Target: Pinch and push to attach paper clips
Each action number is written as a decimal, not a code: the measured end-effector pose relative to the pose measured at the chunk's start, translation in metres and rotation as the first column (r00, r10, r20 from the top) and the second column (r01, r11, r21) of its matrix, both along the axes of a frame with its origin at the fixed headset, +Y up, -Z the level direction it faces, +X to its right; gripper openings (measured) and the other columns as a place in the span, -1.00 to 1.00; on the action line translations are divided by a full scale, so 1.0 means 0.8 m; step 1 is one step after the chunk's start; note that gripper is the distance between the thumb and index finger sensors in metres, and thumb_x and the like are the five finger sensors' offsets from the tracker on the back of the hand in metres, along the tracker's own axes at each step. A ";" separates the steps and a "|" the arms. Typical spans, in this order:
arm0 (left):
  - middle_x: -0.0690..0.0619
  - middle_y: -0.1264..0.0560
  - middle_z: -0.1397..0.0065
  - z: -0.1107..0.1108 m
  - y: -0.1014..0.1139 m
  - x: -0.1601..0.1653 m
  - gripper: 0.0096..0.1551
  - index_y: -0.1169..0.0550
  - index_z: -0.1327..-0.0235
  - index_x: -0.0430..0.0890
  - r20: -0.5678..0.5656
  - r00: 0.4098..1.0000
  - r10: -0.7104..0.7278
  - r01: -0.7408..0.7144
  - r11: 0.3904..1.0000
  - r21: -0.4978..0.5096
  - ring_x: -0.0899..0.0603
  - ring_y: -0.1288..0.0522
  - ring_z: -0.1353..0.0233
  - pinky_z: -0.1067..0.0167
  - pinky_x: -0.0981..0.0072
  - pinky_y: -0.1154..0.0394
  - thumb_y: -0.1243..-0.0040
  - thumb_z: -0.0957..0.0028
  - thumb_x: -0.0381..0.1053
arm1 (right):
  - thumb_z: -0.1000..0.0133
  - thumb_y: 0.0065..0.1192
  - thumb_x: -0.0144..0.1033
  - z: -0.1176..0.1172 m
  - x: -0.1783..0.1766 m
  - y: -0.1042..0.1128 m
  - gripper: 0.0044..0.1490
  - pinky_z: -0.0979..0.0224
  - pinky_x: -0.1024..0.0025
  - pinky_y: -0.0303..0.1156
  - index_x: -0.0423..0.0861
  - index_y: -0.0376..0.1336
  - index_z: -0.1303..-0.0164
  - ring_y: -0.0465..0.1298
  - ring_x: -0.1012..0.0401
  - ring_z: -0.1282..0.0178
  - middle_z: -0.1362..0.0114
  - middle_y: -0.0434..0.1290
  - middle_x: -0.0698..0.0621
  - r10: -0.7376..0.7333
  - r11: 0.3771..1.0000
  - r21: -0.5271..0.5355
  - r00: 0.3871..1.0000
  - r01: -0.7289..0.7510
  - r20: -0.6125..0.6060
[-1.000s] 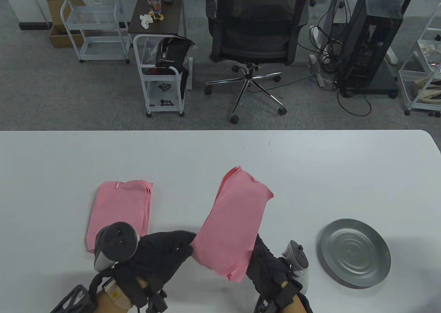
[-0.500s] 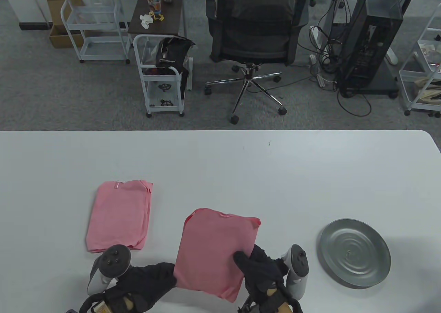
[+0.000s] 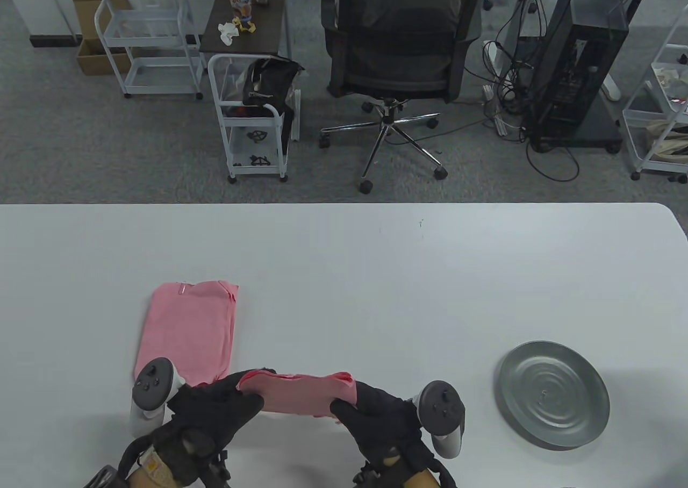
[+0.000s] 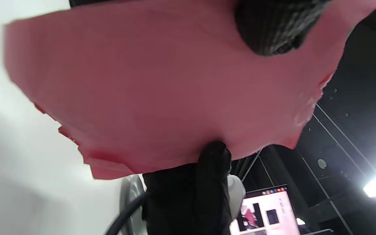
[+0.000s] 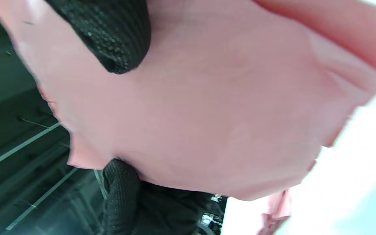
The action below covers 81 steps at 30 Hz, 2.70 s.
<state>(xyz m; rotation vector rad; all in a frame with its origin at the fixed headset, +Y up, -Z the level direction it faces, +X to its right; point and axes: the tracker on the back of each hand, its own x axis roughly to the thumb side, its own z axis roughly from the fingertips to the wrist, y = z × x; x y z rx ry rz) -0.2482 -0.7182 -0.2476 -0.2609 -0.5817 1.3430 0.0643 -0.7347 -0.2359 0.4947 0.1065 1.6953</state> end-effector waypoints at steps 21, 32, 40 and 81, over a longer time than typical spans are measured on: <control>0.04 -0.76 -0.10 0.021 0.003 -0.012 -0.52 -0.69 -0.09 0.08 -0.139 0.949 -0.284 0.310 0.922 0.233 -0.14 -0.75 -0.17 -0.31 -0.14 -0.47 -0.33 0.11 0.12 | -0.05 0.27 -0.11 0.006 0.004 0.000 -0.45 -0.52 -0.28 0.10 -0.01 0.29 -0.24 0.43 -0.17 -0.39 -0.30 0.52 -0.10 0.364 0.931 -0.030 0.931 -0.363 0.039; 0.05 -0.76 -0.10 0.016 -0.014 -0.013 -0.52 -0.70 -0.07 0.07 -0.126 0.928 -0.352 0.371 0.909 0.192 -0.13 -0.76 -0.18 -0.31 -0.14 -0.48 -0.34 0.13 0.12 | -0.03 0.28 -0.15 0.006 0.000 -0.013 -0.47 -0.48 -0.28 0.13 -0.07 0.33 -0.18 0.47 -0.19 -0.32 -0.21 0.57 -0.13 0.390 0.918 -0.087 0.920 -0.387 0.027; 0.06 -0.72 -0.17 0.020 -0.012 -0.011 -0.43 -0.63 -0.17 0.07 0.011 0.987 -0.160 0.159 0.984 0.076 -0.12 -0.73 -0.23 -0.33 -0.14 -0.46 -0.36 0.13 0.17 | -0.01 0.27 -0.15 0.015 -0.003 -0.001 -0.48 -0.48 -0.28 0.15 -0.06 0.35 -0.16 0.50 -0.16 -0.31 -0.17 0.60 -0.08 0.367 0.930 -0.011 0.930 -0.367 -0.011; 0.04 -0.75 -0.08 0.006 -0.032 -0.017 -0.51 -0.67 -0.10 0.04 -0.013 0.986 -0.164 0.163 0.986 -0.028 -0.12 -0.76 -0.14 -0.29 -0.10 -0.50 -0.30 0.08 0.13 | 0.14 0.51 0.04 0.018 0.294 -0.056 0.18 -0.49 -0.33 -0.38 -0.03 -0.10 -0.52 -0.20 -0.25 -0.52 -0.58 -0.18 -0.23 0.925 0.331 -0.792 0.342 -0.513 0.166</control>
